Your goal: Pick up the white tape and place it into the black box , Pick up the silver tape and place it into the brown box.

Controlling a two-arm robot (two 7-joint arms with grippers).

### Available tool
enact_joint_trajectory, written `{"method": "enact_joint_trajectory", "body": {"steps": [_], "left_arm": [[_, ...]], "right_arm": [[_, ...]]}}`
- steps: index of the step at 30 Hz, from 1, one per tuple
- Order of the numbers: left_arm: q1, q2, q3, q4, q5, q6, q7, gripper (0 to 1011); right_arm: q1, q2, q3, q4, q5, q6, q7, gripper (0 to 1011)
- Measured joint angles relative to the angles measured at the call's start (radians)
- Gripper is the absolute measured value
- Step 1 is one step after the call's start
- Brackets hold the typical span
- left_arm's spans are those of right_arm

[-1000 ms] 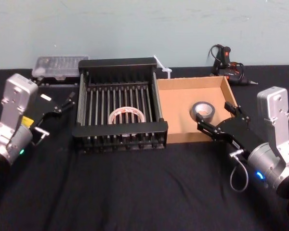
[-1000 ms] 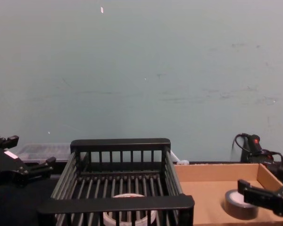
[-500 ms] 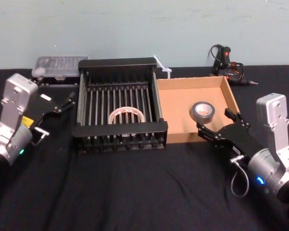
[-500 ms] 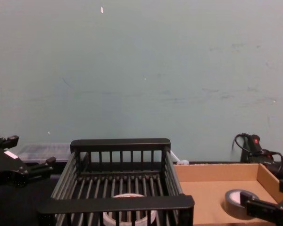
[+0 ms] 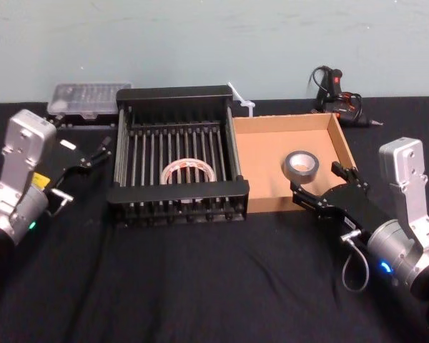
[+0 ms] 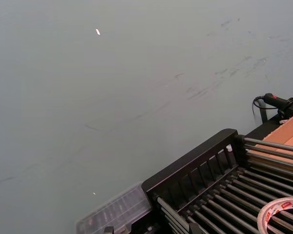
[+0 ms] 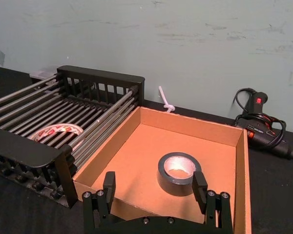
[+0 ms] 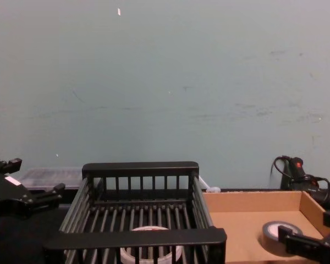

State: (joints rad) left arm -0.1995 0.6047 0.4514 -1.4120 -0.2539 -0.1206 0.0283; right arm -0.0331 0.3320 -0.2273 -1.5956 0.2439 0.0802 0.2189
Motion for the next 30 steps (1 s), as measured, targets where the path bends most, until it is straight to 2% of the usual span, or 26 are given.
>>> {"method": "enact_joint_trajectory", "body": {"steps": [30], "left_arm": [[0.0,0.0,0.0,0.0,0.0,0.0,0.0,1001]], "right_arm": [[-0.001,0.002,-0.002,-0.002,0.001,-0.002,-0.005,1002]]}}
